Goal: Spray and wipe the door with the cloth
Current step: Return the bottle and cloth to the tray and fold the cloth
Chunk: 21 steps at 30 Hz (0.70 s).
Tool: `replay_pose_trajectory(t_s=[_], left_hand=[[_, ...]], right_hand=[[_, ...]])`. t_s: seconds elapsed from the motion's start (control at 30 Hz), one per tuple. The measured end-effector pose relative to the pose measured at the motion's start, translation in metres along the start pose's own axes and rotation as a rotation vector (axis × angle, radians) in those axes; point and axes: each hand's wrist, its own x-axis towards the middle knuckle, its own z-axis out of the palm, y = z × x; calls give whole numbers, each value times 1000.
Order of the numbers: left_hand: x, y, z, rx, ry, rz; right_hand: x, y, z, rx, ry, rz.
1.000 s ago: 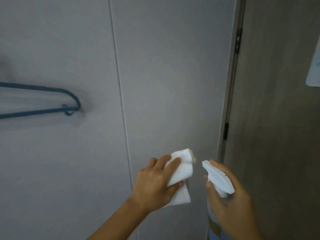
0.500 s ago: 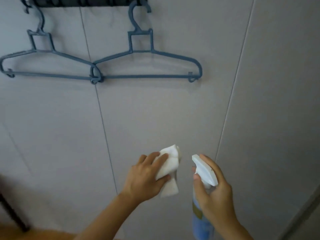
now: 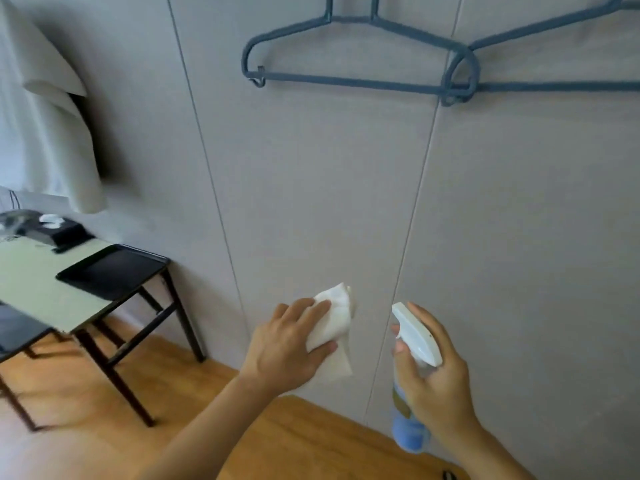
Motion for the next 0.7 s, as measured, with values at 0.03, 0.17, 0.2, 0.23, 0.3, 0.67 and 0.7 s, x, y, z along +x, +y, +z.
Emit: replay_pose_trajectory(t_s=[0.03,0.17,0.2,0.23,0.3,0.67,0.7], left_hand=[[-3,-20,-6,5,-7,-6],[-4,-86,-21,9,-19,-21],[-2,-100,-23,13,-17,-22],[-1,-113,-25,18,-14,-23],[3,-141,-27,27,-12,-36],[59,-347,-40,58,-2,-71],[67,-369,-42,57,-11,-64]], right_hand=[[1,-3,22,2,-12,2],[9,-14,98,22,-57,5],[12,-17,115,25,-73,0],[16,-18,131,29,-90,-3],[24,-19,162,37,-127,-5],[102,8,364,89,-230,10],[110,11,385,87,-225,3]])
